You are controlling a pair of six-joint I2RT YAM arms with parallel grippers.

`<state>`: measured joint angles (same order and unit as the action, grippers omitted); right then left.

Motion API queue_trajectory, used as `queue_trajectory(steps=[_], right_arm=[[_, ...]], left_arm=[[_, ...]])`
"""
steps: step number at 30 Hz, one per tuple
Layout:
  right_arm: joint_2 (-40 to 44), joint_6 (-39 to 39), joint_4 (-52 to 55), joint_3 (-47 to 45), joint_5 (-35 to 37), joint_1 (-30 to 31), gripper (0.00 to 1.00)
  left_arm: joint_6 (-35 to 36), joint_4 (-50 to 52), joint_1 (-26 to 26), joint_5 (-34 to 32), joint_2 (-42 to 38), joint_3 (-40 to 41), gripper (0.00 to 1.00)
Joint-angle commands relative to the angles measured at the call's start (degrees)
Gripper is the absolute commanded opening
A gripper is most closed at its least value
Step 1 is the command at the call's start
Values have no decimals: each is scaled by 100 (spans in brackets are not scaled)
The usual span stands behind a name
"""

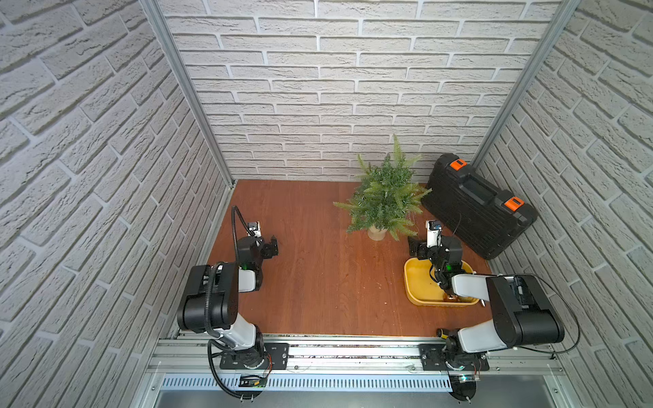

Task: Decorate the small christmas tree with ornaments
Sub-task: Move the container to the center of the board.

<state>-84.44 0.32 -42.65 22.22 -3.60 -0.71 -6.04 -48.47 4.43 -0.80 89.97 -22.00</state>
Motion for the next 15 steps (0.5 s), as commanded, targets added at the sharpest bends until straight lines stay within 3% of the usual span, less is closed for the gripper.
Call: queue_trajectory(steps=[1,15], right_arm=[[-11,66,-195,28,61,-31,99],[-2,52,-182,36,87,-8,99]], left_arm=[[46,-374,5,1,3,-42,98],[39,-375,23,44,-5,-37,98]])
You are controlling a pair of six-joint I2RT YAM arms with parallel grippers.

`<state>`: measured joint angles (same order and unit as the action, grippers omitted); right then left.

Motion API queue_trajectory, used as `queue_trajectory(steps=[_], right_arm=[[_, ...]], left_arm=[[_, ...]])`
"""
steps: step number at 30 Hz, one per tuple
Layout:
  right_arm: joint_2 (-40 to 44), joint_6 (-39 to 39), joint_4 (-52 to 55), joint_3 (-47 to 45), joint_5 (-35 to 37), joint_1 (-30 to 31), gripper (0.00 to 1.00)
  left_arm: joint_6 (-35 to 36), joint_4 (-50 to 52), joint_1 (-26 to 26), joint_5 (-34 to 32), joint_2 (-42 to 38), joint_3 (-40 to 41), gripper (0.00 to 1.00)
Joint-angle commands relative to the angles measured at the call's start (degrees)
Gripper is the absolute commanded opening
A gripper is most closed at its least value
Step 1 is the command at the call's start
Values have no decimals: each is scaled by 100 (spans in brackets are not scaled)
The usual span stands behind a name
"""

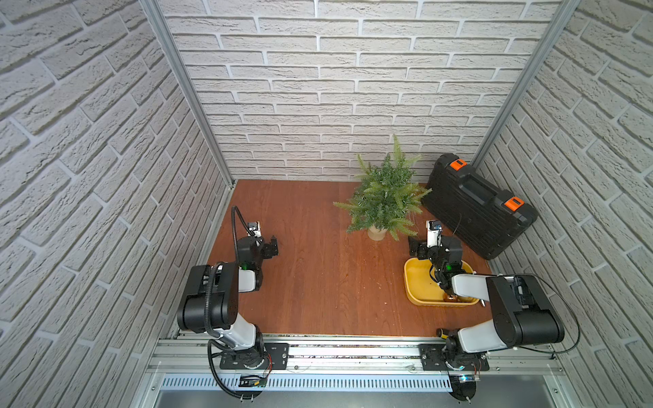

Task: Decorate the small christmas tree with ornaments
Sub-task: Move the container to the center of the board.

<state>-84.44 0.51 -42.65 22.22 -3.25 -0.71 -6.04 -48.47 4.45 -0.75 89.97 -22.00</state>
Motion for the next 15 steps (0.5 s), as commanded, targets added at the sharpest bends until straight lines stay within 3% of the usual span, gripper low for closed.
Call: queue_trajectory(steps=[1,8,11,15], right_arm=[[-2,30,-184,35,54,-8,99],[234,-38,85,137,174,41,99],[864,242,2379,1051,596,45,99],[1579,615,3880,1422,616,40,93]], left_arm=[[34,-383,24,37,-2,-40,98],[-20,-377,89,115,-5,-38,98],[-25,-205,32,-128,-198,-67,98],[120,751,-324,-1123,-1109,-160,98]])
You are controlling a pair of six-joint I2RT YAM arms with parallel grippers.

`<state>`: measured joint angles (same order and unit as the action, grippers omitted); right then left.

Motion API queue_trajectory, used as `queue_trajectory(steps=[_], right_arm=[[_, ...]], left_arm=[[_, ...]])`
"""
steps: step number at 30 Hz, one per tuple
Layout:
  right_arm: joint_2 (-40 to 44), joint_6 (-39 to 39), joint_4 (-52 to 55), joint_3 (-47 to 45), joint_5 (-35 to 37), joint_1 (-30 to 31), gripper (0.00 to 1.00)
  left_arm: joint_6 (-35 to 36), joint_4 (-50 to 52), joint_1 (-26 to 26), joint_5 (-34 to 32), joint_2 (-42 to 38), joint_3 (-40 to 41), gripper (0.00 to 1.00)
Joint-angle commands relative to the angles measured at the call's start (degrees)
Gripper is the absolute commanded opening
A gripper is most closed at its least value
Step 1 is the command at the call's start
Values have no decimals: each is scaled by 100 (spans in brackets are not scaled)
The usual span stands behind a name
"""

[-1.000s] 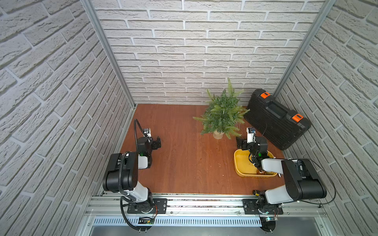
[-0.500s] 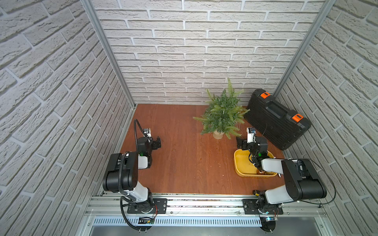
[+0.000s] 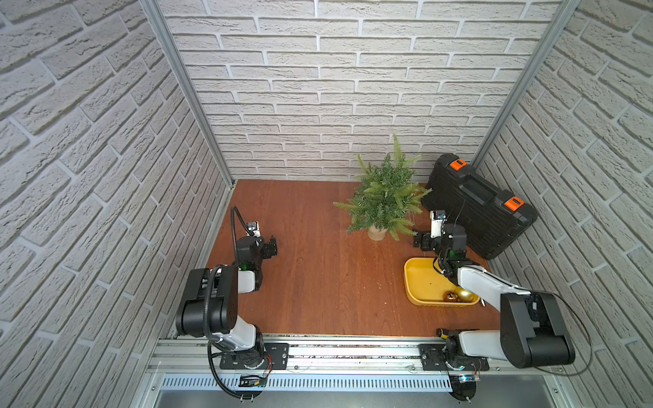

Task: Decorate the small christmas tree with ornaments
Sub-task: Move the container to the center of the board.

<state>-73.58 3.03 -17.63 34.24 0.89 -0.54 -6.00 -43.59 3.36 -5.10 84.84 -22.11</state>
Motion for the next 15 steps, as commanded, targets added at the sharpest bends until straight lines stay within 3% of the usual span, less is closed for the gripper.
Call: queue_trajectory(steps=[1,4,7,10,15], right_arm=[[661,511,1812,323,206,21,91],[1100,1049,2876,442,68,26,86],[1440,1485,3776,476,-278,37,82],[1712,1728,4505,405,-601,47,78],[1862,2125,5250,151,-1282,102,72]], left_arm=[[193,481,-357,-958,-817,-175,98],[136,1338,-778,-1683,-1400,-332,98],[-274,2381,-1144,-1967,-1822,-697,98],[-819,3378,-1454,-1888,-2059,-1134,98],[-1124,4840,-1914,-1412,-2086,-2063,98]])
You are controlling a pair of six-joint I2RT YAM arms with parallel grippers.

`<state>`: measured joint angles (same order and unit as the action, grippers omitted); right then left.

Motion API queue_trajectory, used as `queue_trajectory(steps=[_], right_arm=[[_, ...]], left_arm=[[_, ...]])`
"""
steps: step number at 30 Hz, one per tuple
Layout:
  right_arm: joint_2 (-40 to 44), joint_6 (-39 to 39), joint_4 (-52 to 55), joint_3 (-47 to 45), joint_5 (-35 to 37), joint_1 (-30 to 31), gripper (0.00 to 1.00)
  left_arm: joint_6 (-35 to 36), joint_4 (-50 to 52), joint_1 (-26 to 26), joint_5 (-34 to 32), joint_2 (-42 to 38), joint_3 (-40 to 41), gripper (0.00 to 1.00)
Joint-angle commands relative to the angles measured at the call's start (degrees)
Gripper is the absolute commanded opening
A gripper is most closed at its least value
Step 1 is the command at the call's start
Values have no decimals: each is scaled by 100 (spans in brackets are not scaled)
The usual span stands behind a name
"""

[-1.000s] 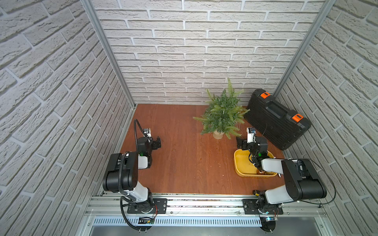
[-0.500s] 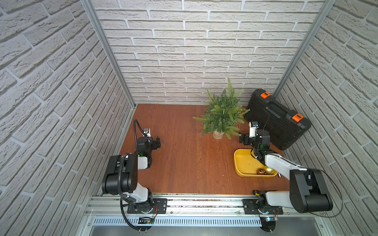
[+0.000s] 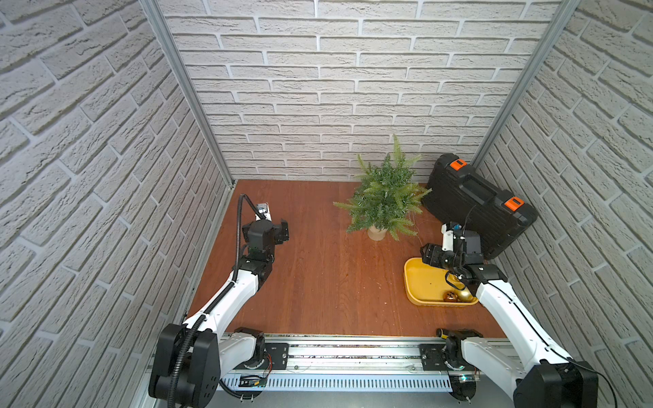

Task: Decorate the small christmas tree with ornaments
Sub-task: Move the container to the center of the board.

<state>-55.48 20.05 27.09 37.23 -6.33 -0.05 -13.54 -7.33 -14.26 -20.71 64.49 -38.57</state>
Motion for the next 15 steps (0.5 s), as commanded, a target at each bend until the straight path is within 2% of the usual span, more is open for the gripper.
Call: queue_trajectory(steps=[1,3,7,11,15], right_arm=[[2,476,859,-185,-799,74,71],[-90,578,903,-248,-1168,176,67],[-278,704,704,-498,-1263,569,64],[-543,884,620,-586,-1204,1080,61],[-750,1143,588,-384,-1263,1566,56]], left_arm=[[-447,1619,-186,346,-44,-686,98],[-553,2373,-243,629,-37,-1128,98],[-512,3410,-259,1419,-351,-1553,98],[-560,3294,-264,1679,-932,-1401,98],[-73,3578,-240,1327,-1022,-1452,98]])
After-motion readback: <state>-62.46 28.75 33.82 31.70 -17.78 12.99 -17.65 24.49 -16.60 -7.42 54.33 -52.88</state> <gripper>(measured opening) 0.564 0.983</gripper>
